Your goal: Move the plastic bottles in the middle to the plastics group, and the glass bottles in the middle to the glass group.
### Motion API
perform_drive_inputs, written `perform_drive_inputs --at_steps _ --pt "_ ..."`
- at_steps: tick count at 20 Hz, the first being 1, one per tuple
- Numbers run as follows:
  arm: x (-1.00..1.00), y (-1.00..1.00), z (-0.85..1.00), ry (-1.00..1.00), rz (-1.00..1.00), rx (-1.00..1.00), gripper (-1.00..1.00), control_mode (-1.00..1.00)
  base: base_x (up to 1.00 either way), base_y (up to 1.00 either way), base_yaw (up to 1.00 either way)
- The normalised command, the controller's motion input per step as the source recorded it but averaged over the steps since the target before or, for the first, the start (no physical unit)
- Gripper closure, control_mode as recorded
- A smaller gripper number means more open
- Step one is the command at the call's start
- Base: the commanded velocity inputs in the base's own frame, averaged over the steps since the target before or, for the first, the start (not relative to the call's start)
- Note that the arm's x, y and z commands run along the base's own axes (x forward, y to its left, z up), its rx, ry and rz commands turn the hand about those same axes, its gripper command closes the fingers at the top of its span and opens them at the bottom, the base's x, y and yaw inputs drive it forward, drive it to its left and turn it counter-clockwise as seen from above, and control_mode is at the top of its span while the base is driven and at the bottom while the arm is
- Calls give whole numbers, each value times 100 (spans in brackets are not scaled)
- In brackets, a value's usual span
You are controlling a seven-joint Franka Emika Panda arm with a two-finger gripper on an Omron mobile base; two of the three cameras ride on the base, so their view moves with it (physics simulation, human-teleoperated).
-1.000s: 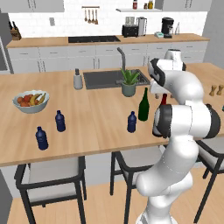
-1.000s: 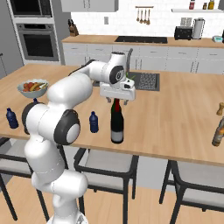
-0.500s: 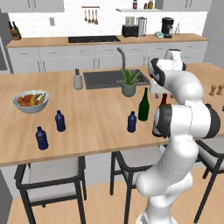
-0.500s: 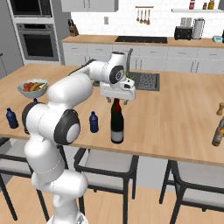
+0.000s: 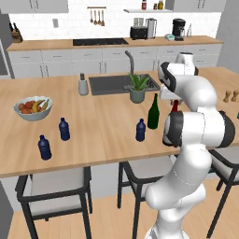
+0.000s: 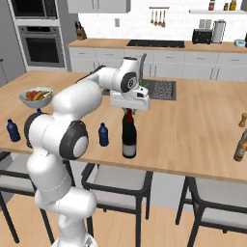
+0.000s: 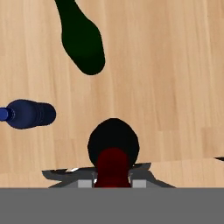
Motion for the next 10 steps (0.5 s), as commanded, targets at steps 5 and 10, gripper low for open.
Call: perform_drive_inputs --at_steps 5,10 --pt "0 0 0 0 0 0 100 -100 0 0 0" --pt "-25 -17 6 0 -1 0 100 -100 0 0 0"
